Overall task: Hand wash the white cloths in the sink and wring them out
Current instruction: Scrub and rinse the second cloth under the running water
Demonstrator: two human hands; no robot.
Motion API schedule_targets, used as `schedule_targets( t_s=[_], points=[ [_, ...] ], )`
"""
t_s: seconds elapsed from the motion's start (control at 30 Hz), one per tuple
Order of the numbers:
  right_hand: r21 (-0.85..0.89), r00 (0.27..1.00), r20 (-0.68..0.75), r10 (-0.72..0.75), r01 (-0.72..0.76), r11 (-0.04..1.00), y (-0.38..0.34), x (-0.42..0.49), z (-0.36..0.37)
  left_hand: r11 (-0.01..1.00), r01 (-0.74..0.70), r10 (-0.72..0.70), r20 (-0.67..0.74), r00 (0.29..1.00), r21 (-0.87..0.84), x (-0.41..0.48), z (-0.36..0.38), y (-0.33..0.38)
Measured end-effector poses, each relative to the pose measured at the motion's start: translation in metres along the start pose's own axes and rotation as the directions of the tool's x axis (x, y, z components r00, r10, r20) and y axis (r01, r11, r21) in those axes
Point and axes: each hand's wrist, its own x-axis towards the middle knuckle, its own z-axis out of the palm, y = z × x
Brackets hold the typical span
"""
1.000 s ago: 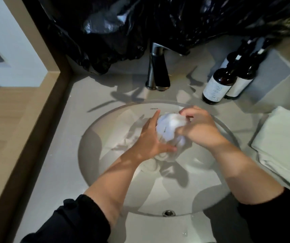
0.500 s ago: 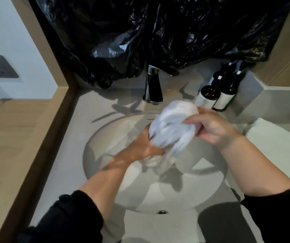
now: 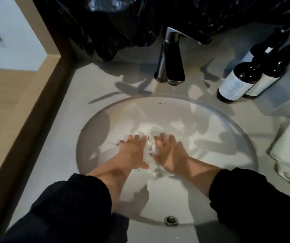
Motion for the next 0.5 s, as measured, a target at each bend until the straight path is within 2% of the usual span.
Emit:
schedule_targets(
  t_s=[0.07, 0.13, 0.2, 0.3, 0.37, 0.4, 0.5],
  points=[
    [-0.169, 0.997, -0.058, -0.049, 0.038, 0.985, -0.003, 0.012, 0.016, 1.000, -0.006, 0.006, -0.041, 0.999, 0.000, 0.002, 0.003, 0.003],
    [-0.184, 0.993, -0.092, -0.074, 0.056, 0.981, 0.000, 0.025, 0.021, 1.000, -0.008, 0.007, -0.054, 0.999, -0.020, 0.008, 0.007, 0.002],
    [-0.124, 0.989, -0.102, -0.108, 0.096, 0.988, 0.008, 0.036, 0.021, 0.998, -0.004, -0.001, -0.072, 0.997, -0.062, 0.013, 0.007, 0.001],
    [0.077, 0.977, -0.188, -0.101, 0.118, 0.990, 0.019, 0.043, 0.019, 0.977, 0.028, -0.045, -0.076, 0.996, -0.212, 0.017, 0.004, 0.001],
    [0.291, 0.976, -0.215, 0.040, 0.024, 0.956, 0.027, 0.046, 0.009, 0.952, 0.049, -0.075, -0.075, 0.994, -0.302, 0.021, 0.005, -0.002],
    [0.410, 0.975, -0.180, 0.131, -0.047, 0.911, 0.035, 0.048, 0.002, 0.940, 0.050, -0.077, -0.067, 0.995, -0.337, 0.022, 0.004, -0.004],
    [0.718, 0.919, -0.084, 0.386, -0.213, 0.662, 0.064, 0.043, -0.018, 0.940, 0.044, -0.056, -0.026, 0.998, -0.337, 0.024, -0.002, -0.012]
  ],
)
